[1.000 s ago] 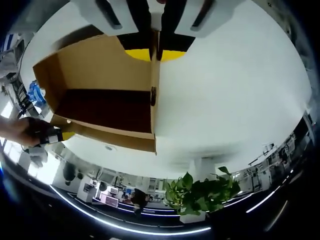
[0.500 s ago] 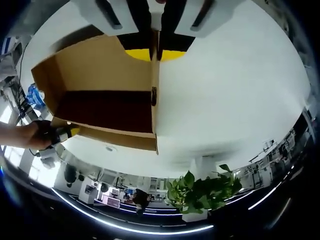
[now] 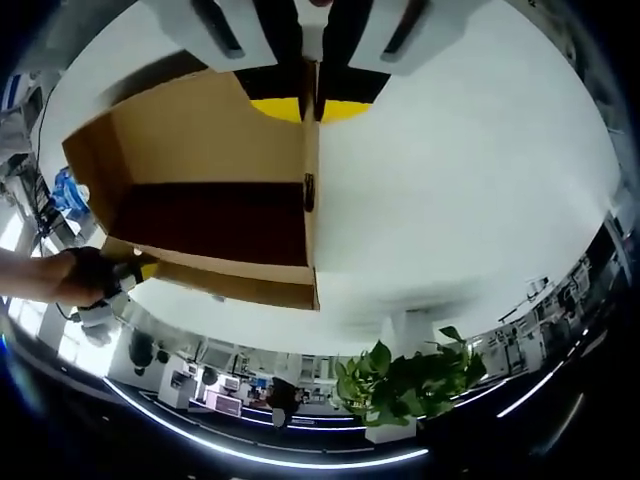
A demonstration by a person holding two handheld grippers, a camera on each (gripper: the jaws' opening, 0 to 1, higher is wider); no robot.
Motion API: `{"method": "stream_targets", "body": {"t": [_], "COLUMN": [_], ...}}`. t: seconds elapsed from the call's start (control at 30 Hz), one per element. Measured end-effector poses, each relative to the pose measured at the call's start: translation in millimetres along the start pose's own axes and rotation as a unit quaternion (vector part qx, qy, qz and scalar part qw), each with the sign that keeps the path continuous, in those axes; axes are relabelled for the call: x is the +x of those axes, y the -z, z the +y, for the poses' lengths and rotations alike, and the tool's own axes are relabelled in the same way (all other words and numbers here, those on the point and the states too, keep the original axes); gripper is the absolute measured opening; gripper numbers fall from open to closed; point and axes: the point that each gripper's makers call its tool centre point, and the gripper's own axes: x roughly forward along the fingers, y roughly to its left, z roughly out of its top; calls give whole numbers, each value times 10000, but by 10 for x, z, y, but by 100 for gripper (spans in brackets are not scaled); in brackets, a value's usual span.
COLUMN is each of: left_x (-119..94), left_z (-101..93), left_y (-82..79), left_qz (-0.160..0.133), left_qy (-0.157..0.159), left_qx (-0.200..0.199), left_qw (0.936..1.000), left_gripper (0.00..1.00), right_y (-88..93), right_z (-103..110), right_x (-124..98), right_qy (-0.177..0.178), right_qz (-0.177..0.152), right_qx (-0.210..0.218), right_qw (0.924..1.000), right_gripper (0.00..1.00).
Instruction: Operate the shoe box by opening the lid, removing the specified soft item, and placing it in the target area until the item is outside and the box remains undamaged.
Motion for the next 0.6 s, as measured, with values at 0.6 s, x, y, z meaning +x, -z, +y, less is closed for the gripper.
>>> {"method": "stream_targets", "body": {"t": [0.6], "left_x": [46], "left_z": [-95], "left_y": [-75], "left_qz": [44], "left_qy": [-67], "left_qx": [-43], "left_qw": [10000], "left_gripper": [3], "right_y": [-498], "right_z": [110], "right_x": [-547], "right_qy": [-187], "right_qz": [-721], "right_qx": [-215], "right_qw": [9970], "right_gripper": [0]}}
